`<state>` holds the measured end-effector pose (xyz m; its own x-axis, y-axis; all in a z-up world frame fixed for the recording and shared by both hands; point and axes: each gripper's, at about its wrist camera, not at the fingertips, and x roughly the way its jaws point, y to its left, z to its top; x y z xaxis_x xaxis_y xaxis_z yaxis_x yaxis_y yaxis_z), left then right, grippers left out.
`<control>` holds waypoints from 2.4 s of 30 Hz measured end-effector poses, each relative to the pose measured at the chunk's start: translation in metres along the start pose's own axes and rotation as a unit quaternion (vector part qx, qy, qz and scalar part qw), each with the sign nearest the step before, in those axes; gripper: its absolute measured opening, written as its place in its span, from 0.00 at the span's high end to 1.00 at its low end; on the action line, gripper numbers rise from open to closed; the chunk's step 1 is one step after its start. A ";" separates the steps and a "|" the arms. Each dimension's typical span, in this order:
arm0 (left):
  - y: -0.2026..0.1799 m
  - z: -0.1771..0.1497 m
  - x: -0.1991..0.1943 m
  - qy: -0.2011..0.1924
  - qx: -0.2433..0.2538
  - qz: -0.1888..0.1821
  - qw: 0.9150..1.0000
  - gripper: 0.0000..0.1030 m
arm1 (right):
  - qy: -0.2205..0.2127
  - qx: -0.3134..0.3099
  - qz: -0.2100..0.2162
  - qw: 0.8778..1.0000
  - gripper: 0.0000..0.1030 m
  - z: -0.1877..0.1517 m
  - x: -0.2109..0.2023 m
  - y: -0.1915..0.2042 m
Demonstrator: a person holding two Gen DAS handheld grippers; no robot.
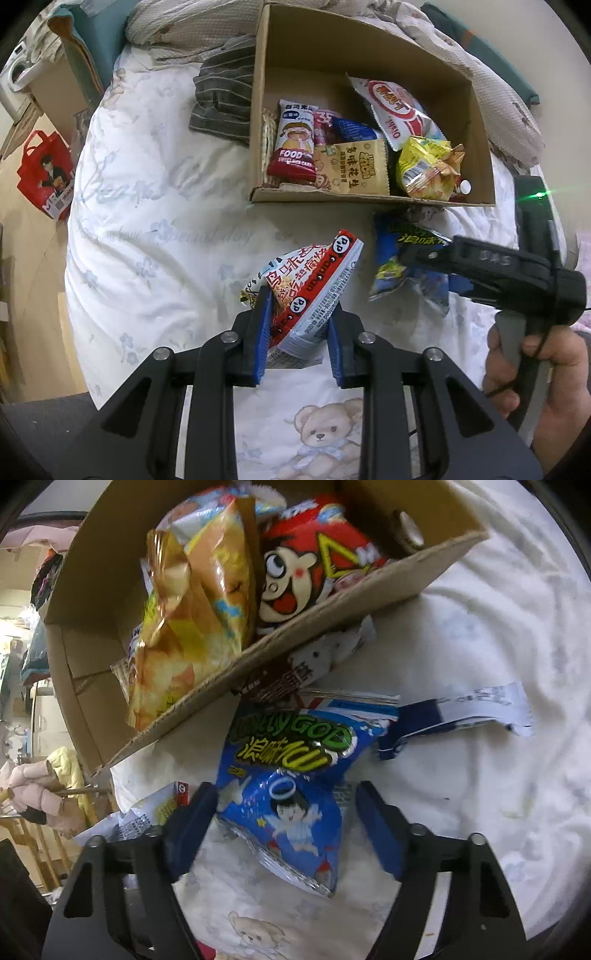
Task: Organize snacks
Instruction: 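Grasp the blue Happy God bag with the right tool while the left tool lifts its packet, then carry both packets over the box and open both tools to drop them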
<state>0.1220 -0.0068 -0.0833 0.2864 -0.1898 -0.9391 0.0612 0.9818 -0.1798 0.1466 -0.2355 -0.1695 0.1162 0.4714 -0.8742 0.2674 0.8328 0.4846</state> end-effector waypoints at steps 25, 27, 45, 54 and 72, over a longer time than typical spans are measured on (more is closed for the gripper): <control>0.008 -0.006 -0.017 -0.034 -0.014 0.022 0.999 0.78 | -0.046 -0.038 0.047 0.997 0.58 -0.077 -0.062 0.005; 0.012 -0.009 -0.020 -0.037 -0.026 0.023 0.999 0.78 | -0.050 -0.044 0.044 0.997 0.58 -0.078 -0.068 0.004; -0.002 0.048 -0.117 -0.150 -0.036 -0.003 0.988 0.78 | -0.139 -0.120 0.070 0.981 0.59 -0.053 -0.145 0.043; -0.006 0.097 -0.119 -0.181 -0.022 0.010 0.983 0.78 | -0.174 -0.115 0.057 0.976 0.59 -0.001 -0.167 0.050; -0.013 0.146 -0.025 -0.157 -0.023 -0.003 0.987 0.77 | -0.204 -0.117 0.000 0.972 0.58 0.082 -0.117 0.043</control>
<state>0.2534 -0.0160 -0.0146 0.5691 -0.1817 -0.8020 0.0228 0.9784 -0.2056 0.2229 -0.2781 -0.0487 0.4986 0.3572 -0.7898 0.0476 0.8985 0.4364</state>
